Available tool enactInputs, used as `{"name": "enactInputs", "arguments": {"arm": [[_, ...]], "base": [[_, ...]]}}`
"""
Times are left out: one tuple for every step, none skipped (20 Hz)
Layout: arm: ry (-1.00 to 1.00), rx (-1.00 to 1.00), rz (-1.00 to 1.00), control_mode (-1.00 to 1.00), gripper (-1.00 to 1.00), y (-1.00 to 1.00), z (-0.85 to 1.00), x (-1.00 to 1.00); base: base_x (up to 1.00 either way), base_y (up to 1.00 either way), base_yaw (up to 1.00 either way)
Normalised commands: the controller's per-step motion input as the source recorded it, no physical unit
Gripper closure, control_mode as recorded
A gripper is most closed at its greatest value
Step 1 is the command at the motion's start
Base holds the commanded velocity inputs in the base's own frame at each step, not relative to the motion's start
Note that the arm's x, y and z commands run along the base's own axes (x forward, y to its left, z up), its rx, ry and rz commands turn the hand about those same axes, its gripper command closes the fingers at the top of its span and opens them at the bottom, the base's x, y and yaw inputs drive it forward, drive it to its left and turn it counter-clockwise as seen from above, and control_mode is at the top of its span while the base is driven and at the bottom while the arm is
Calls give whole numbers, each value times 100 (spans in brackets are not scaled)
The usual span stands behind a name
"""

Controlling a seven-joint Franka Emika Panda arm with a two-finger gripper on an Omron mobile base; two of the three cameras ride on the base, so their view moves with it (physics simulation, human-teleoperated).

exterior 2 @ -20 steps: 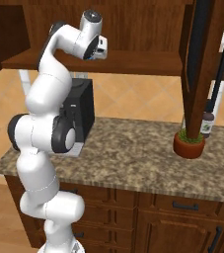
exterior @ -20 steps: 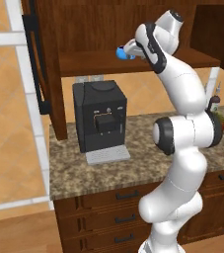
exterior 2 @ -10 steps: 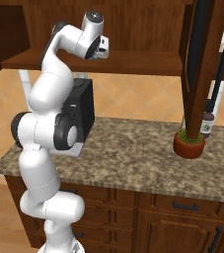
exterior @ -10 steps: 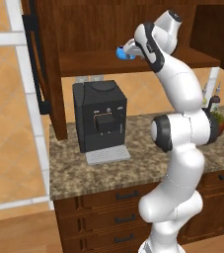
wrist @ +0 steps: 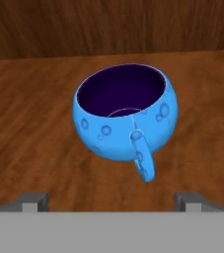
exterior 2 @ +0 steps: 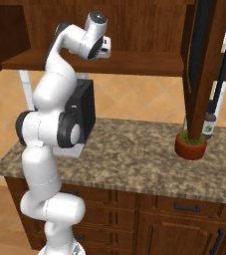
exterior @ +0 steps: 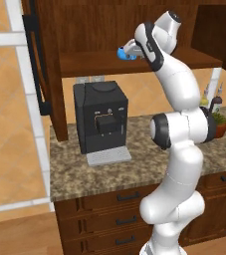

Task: Gather all objects into one cabinet and sort the glasses and bowls to opposite sides.

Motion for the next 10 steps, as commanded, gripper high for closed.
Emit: {"name": "enactInputs", "arguments": {"arm": [[0, 0, 5, -100, -100, -5, 0, 19], [0, 0, 5, -100, -100, -7, 0, 18], [0, 0, 6, -100, -100, -9, 0, 19], [0, 0, 6, -100, -100, -7, 0, 19], [0, 0, 8, -100, -100, -7, 0, 21], [0, 0, 9, -100, -100, -10, 0, 25], [0, 0, 9, -100, -100, -6, 0, 24], [0, -1, 8, -100, -100, -4, 0, 19], [0, -1, 7, -100, -100, -1, 0, 7], [0, -1, 7, -100, -100, 0, 0, 6]], "base": [[0, 0, 0], [0, 0, 0], [0, 0, 0], [0, 0, 0], [0, 0, 0], [0, 0, 0], [0, 0, 0], [0, 0, 0], [0, 0, 0], [0, 0, 0]]}}
